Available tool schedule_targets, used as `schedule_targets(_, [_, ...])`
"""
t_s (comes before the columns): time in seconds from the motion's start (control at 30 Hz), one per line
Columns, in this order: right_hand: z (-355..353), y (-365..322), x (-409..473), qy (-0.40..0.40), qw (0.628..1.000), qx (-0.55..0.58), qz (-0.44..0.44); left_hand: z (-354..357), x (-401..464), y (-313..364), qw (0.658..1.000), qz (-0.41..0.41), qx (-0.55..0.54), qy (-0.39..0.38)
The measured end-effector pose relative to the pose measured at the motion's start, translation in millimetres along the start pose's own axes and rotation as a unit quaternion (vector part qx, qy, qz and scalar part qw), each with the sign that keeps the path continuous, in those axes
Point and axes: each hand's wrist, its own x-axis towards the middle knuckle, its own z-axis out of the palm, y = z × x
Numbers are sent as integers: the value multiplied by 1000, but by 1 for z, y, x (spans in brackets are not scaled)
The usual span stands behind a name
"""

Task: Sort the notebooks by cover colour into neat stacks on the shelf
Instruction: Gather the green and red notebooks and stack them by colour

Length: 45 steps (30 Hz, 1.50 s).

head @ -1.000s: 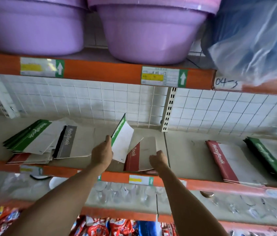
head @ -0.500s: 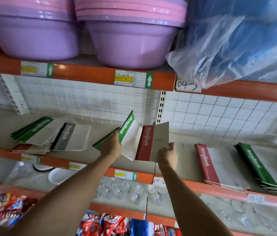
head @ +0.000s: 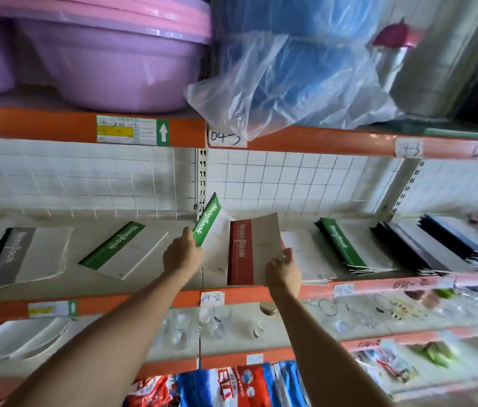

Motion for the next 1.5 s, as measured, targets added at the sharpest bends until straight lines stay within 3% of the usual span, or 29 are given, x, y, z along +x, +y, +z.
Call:
schedule_targets(0.23, [-54,33,50,34,998,-53,-15,28,-10,57,1000,12,27,5])
schedule_targets(0.4, [-86,45,96,8,984,-175,-37,39,-10,97,997,-35,62,34])
schedule_targets(0.53, [-95,55,121,-53,931,-352,-80,54,-15,121,995,-59,62,57])
schedule_targets(0.6, [-95,60,129,-78,914,-383,-111,61,-19,134,993,-58,71,69])
schedule_targets(0.73, [-97,66,142,-104,912,-356,-174,73,-28,157,992,-63,78,80])
schedule_targets(0.83, [-99,66,151,-134,939,-258,-185,81,-29,177,993,-71,56,81])
schedule_targets(0.93, [-103,58,160,-227,968,-46,-95,91,-26,204,996,-70,20,58])
schedule_targets(1.0, [-107,51,168,-279,951,132,27,101,-24,227,998,-52,2,31])
schedule_targets(1.07, [-117,49,177,-262,942,198,69,112,-25,251,999,-27,21,4])
schedule_targets(1.23, [-162,68,203,-119,982,133,53,144,-34,307,988,54,144,4])
schedule_targets(1.5, [-225,120,245,-51,998,-37,-9,190,-43,336,970,220,91,-44])
